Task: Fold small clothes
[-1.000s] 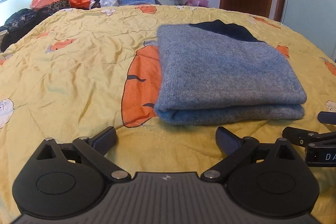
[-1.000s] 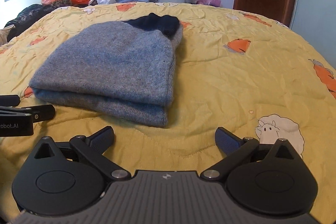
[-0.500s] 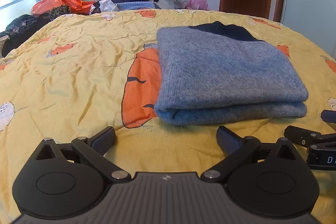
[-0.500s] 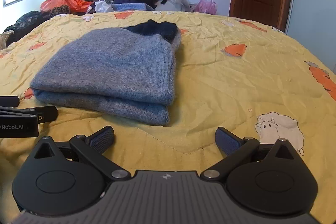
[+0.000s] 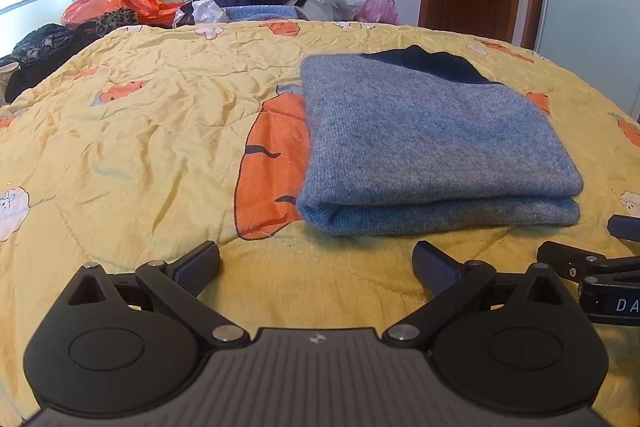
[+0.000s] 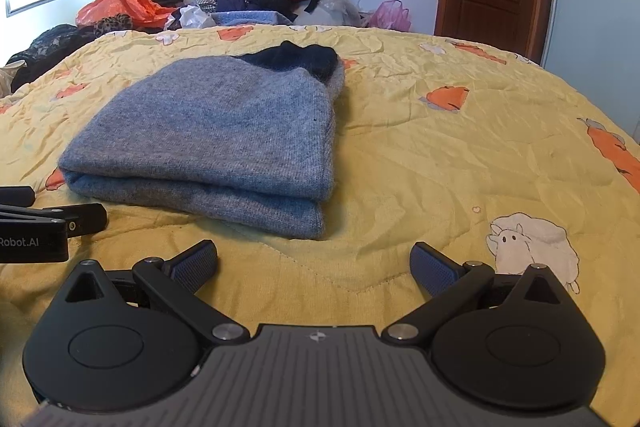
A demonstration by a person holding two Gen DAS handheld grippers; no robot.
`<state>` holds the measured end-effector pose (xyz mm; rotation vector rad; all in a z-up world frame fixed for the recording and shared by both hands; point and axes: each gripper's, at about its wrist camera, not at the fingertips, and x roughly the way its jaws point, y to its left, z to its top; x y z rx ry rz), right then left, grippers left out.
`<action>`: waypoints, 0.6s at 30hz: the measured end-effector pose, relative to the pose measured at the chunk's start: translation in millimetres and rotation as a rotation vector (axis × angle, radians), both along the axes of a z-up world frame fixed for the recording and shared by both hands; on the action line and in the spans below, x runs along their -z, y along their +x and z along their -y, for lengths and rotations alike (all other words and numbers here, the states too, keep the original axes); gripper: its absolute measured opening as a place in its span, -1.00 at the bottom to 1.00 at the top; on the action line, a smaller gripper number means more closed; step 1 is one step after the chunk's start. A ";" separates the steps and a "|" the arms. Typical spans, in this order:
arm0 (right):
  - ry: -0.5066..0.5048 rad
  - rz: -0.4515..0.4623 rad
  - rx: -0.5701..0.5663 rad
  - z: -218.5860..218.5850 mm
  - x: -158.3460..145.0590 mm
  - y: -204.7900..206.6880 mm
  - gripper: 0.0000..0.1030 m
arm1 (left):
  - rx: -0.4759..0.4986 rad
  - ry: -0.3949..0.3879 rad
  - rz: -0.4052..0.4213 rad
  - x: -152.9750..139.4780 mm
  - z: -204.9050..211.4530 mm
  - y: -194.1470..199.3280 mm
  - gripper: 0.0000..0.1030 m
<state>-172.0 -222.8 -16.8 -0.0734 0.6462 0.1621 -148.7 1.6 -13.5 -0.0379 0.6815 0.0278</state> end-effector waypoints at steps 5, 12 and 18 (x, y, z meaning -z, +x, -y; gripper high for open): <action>0.021 -0.004 0.055 -2.6 -1.2 -2.0 1.00 | -0.017 0.015 -0.011 0.3 3.8 0.6 1.00; 0.003 -0.010 0.092 -10.3 0.4 -3.3 1.00 | -0.021 0.020 -0.033 -0.8 4.8 2.7 1.00; 0.001 0.000 0.088 -10.3 1.5 -3.0 1.00 | -0.014 0.025 0.010 3.1 4.9 -0.8 1.00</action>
